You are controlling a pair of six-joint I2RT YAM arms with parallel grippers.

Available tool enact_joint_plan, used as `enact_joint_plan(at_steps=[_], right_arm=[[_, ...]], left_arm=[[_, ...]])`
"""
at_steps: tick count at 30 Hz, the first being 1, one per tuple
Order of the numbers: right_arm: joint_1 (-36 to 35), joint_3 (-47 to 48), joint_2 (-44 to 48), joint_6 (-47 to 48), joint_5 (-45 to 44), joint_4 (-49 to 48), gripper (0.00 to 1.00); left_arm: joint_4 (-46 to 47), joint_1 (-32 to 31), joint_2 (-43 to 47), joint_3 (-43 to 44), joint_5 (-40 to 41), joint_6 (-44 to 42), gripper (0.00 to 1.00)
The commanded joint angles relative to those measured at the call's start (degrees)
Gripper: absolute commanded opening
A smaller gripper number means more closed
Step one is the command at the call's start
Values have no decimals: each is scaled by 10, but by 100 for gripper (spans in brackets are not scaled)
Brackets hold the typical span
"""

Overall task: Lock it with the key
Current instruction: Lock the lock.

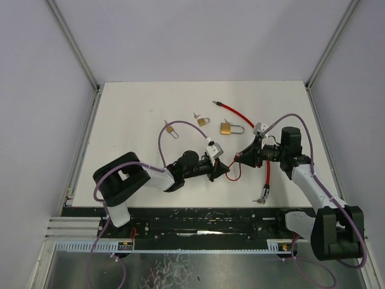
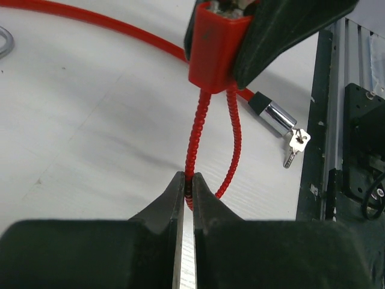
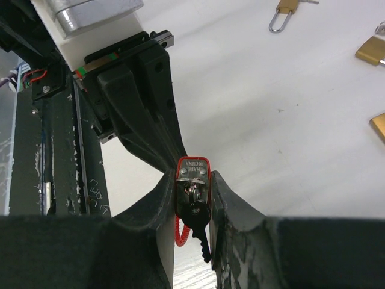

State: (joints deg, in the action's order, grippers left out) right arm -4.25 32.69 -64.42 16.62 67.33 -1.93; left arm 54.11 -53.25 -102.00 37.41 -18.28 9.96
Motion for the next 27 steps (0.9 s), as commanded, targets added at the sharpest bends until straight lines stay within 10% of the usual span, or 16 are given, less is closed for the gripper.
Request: enact_joint_plan(at_steps=[1, 18, 27], right_arm=[[3, 22, 44, 58, -6, 68, 16], [54, 55, 104, 72, 28, 130, 68], [95, 94, 129, 95, 8, 196, 80]], left_arm=[[124, -11, 14, 10, 18, -16, 0], [113, -28, 15, 9, 35, -50, 0], [112, -29, 18, 6, 44, -55, 0]])
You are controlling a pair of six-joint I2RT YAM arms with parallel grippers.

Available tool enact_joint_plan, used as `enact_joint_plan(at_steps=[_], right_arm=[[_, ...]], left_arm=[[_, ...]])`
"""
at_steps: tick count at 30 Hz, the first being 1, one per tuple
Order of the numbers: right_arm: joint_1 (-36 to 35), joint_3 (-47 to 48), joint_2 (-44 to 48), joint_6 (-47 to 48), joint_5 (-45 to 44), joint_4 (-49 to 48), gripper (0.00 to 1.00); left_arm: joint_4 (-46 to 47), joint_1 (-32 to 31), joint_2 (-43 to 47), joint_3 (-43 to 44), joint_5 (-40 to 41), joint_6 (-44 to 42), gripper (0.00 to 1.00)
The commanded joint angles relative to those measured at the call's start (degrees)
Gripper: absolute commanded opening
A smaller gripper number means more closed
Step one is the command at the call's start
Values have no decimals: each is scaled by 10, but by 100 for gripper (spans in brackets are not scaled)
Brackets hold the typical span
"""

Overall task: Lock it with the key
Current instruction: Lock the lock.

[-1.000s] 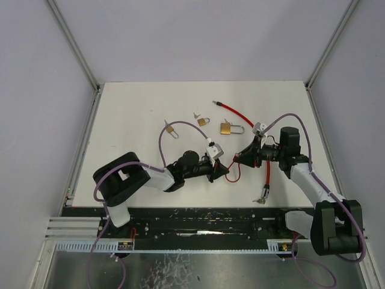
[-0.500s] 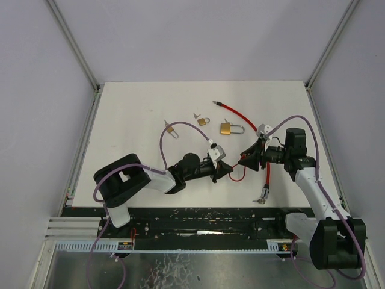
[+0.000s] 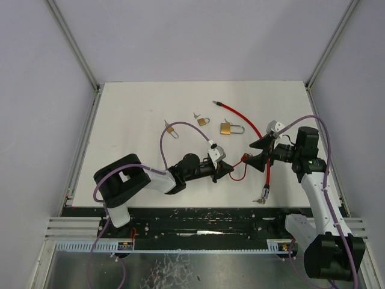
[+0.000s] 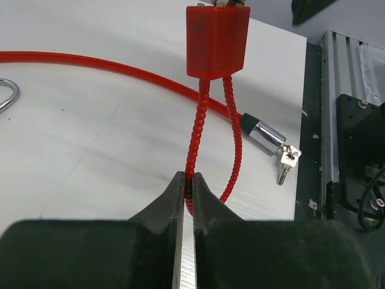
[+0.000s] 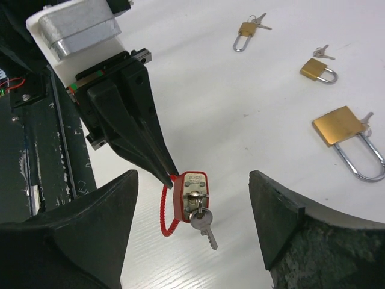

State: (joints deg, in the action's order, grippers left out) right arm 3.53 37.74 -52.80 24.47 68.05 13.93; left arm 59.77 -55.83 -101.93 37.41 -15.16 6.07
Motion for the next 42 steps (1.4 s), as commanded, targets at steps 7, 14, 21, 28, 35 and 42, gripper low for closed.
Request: enact_joint_plan(at_steps=[7, 14, 21, 28, 35, 42], right_arm=[[41, 51, 36, -30, -2, 39, 75], [41, 39, 20, -84, -23, 21, 61], [41, 31, 18, -118, -51, -2, 48], [40, 20, 10, -144, -49, -27, 38], [23, 21, -4, -129, -67, -14, 35], [11, 25, -6, -109, -68, 3, 29]], left_arm=[[50, -10, 20, 4, 46, -30, 0], [42, -23, 20, 6, 93, -48, 0], [39, -36, 18, 8, 133, -64, 0], [26, -43, 11, 18, 141, -73, 0], [21, -45, 9, 22, 148, -75, 0], [18, -46, 8, 24, 153, -72, 0]])
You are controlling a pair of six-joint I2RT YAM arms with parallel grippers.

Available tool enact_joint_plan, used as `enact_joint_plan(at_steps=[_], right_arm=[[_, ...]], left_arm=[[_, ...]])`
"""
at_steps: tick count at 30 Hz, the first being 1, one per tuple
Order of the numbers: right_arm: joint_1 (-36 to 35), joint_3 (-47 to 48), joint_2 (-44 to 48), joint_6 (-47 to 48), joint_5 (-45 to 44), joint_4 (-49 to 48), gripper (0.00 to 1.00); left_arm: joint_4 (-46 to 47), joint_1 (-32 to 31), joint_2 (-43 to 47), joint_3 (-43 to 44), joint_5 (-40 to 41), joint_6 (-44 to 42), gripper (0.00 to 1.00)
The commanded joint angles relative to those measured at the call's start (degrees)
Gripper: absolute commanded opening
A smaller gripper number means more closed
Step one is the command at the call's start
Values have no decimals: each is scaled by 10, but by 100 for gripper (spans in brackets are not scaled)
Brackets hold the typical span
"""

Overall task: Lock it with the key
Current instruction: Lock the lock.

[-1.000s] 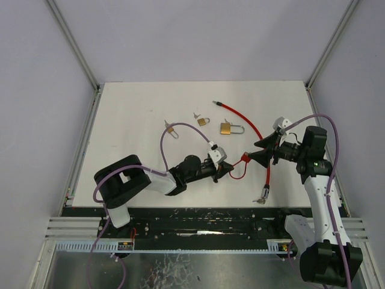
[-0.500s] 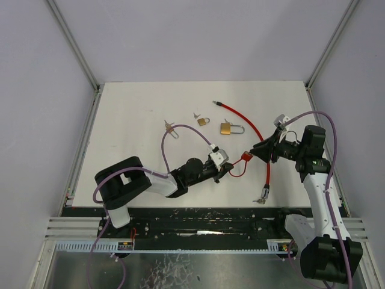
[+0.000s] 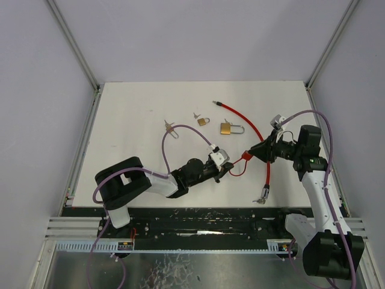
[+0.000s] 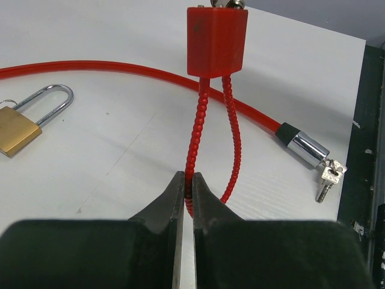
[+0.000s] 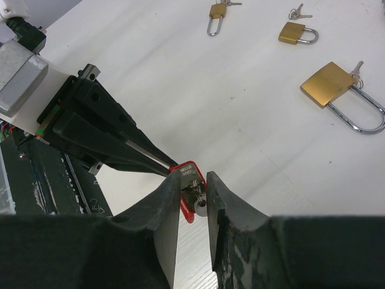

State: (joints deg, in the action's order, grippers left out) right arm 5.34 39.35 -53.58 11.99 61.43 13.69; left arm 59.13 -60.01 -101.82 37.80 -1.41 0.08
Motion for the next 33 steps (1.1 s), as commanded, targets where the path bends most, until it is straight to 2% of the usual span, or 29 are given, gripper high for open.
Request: enact_joint_plan(at_steps=[1, 5, 9, 15, 23, 28, 33], right_arm=[[-7, 10, 1, 21, -2, 11, 28], [-8, 18, 0, 43, -3, 31, 23], [-9, 23, 1, 72, -1, 50, 13], [-13, 30, 3, 166, 10, 100, 0], [-17, 57, -11, 428, 47, 256, 0], [-16, 112, -55, 541, 53, 353, 1], [-17, 169, -74, 574, 39, 403, 19]], left_arm=[[24, -4, 7, 20, 18, -12, 0], [23, -4, 7, 20, 22, -11, 0], [22, -3, 7, 21, 17, -11, 0], [18, -4, 6, 23, 1, -13, 0], [10, -3, 4, 26, -29, -20, 0], [7, -4, 5, 26, -39, -22, 0], [5, -4, 8, 25, -44, -24, 0]])
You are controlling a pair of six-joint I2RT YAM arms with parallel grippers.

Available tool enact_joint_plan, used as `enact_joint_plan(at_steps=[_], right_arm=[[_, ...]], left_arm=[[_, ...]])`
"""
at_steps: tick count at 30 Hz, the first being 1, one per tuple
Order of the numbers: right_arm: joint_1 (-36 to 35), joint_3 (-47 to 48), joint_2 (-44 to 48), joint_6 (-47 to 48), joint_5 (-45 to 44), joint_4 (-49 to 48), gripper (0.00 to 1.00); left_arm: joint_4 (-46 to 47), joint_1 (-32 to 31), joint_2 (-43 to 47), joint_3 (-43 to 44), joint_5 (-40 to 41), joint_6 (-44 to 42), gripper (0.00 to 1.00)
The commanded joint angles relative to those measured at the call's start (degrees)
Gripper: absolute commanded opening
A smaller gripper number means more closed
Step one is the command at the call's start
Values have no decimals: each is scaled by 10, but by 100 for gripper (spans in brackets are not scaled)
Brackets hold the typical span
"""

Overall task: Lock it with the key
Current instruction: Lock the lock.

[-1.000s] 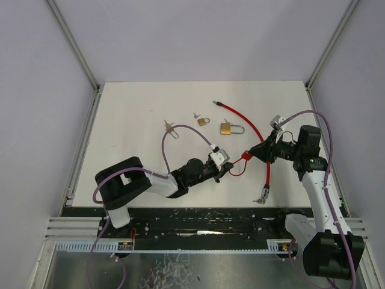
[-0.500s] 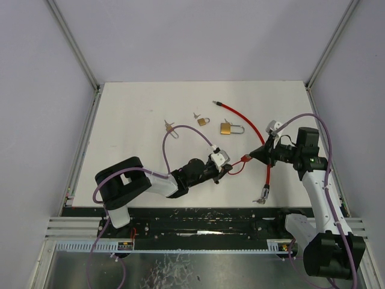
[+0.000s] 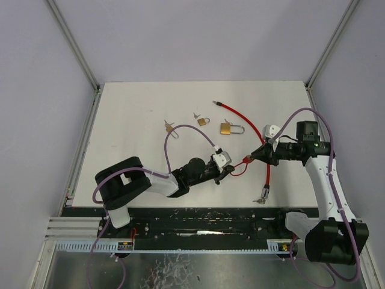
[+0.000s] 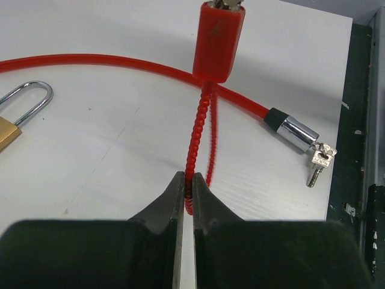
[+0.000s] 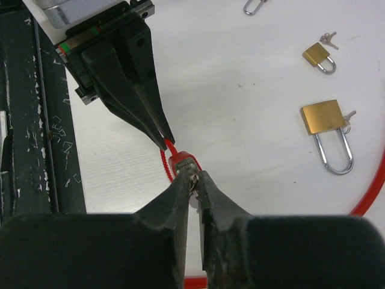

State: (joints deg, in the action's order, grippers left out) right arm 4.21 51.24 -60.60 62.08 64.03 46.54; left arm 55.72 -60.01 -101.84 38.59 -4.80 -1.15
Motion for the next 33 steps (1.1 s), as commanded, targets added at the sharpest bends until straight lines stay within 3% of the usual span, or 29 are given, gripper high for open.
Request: enact_joint_plan(at_steps=[1, 6, 11, 21, 28, 33], right_arm=[[-5, 56, -2, 75, 12, 82, 23], [-5, 73, 10, 110, -2, 115, 47], [-5, 96, 3, 151, -53, 166, 56], [-5, 167, -90, 198, -109, 275, 50], [-6, 179, -135, 205, -79, 279, 39], [-10, 179, -150, 194, -83, 267, 37]], left_arm=[[39, -3, 9, 17, -12, -11, 0], [40, -4, 10, 14, -17, -11, 0], [42, -4, 12, 11, -19, -11, 0], [44, -3, 13, 10, -24, -13, 0], [43, -4, 14, 9, -27, -14, 0], [44, -4, 15, 9, -28, -14, 0]])
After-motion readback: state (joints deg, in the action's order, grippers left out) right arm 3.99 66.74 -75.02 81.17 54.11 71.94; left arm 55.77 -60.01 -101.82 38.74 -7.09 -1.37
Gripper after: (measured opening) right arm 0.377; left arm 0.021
